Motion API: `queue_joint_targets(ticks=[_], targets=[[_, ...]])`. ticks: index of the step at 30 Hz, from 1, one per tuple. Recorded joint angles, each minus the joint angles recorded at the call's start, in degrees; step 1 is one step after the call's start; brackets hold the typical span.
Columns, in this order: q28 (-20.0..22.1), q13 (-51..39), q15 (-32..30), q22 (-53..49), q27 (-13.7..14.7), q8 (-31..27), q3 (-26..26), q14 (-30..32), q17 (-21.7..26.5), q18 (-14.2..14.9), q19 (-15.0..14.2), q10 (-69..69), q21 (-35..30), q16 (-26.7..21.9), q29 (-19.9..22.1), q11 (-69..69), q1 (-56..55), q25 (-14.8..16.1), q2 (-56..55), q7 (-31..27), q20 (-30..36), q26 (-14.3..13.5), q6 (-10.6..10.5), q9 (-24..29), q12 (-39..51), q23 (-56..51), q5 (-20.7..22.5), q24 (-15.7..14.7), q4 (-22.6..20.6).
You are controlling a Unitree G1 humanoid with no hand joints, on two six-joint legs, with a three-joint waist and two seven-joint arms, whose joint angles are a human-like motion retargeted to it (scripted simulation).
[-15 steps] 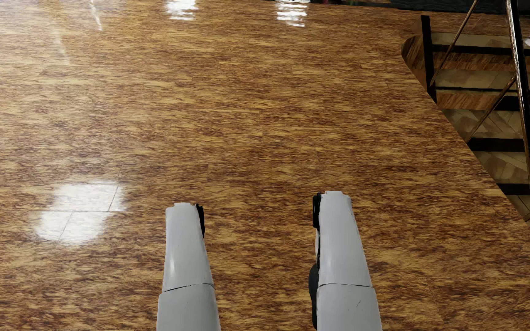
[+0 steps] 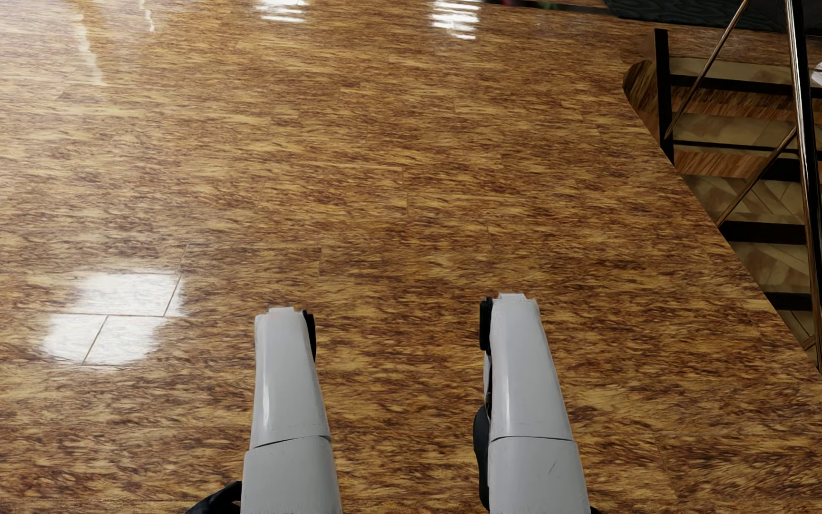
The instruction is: Stand up from the chair
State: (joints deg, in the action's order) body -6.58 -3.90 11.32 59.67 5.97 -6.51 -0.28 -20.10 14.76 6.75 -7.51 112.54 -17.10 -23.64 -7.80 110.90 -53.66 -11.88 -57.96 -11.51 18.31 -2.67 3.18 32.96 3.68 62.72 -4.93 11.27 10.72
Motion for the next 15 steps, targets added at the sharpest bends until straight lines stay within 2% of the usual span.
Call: queue_joint_targets(ticks=[3,6,8,10,11,12,13,15], targets=[[0.1,-1.2,0.2,-0.1,-0.1,-0.1,0.1,-1.2,-0.2,-0.2,-0.4,0.1,0.2,-0.1,0.6,0.0,-1.3,0.8,-1.3,-0.3,0.0,-0.1,0.0,1.6,0.6,-0.2,-0.3,0.2,-0.2],[-0.8,-1.7,0.7,-4.5,-0.2,-0.3,0.2,-2.0,0.7,-0.2,-1.0,0.5,0.9,-1.1,0.1,0.4,-4.3,1.3,-4.0,-0.8,-1.9,0.0,-0.2,3.4,-0.6,-3.7,-1.0,-1.2,-0.8],[-1.9,-1.1,1.3,-13.5,0.0,-0.7,0.3,-2.2,2.4,0.1,-1.6,1.0,2.6,-3.4,0.5,0.8,-7.5,2.8,-7.1,-1.4,-5.3,-0.3,-0.3,4.1,-3.5,-9.2,-1.4,-3.0,-1.1],[0.2,1.5,1.9,-28.2,0.3,-1.3,0.4,-2.4,4.7,0.3,-2.5,1.6,6.2,-6.7,4.0,1.7,-11.3,6.6,-10.8,-2.1,-9.0,-1.1,-0.4,4.4,-8.3,-19.3,-2.1,-3.7,-1.9],[3.0,3.2,2.3,-36.1,0.6,-1.7,0.5,-2.3,6.1,0.3,-3.0,2.0,8.1,-8.4,7.7,2.2,-13.2,9.4,-12.7,-2.4,-10.5,-1.5,-0.6,4.7,-10.5,-26.0,-2.6,-4.5,-2.3],[7.7,4.6,2.5,-43.8,1.7,-2.0,0.6,-1.8,7.5,0.4,-3.6,2.4,10.2,-10.2,12.4,2.7,-15.4,11.7,-14.6,-2.8,-11.1,-1.9,-0.9,4.9,-11.9,-33.5,-3.3,-5.0,-2.8],[13.9,5.6,2.8,-51.1,3.3,-2.4,0.6,-1.3,8.9,0.8,-4.3,2.7,11.9,-12.0,17.7,3.2,-17.5,12.9,-16.6,-3.2,-11.5,-2.4,-1.2,5.3,-12.6,-41.7,-3.8,-3.1,-2.9],[26.7,4.6,3.4,-62.3,7.2,-3.0,0.6,-1.3,13.3,1.1,-5.5,3.5,13.6,-16.9,27.7,3.8,-21.3,13.7,-20.2,-3.8,-10.5,-4.3,-2.0,6.8,-11.3,-57.6,-4.3,-1.5,-3.1]])
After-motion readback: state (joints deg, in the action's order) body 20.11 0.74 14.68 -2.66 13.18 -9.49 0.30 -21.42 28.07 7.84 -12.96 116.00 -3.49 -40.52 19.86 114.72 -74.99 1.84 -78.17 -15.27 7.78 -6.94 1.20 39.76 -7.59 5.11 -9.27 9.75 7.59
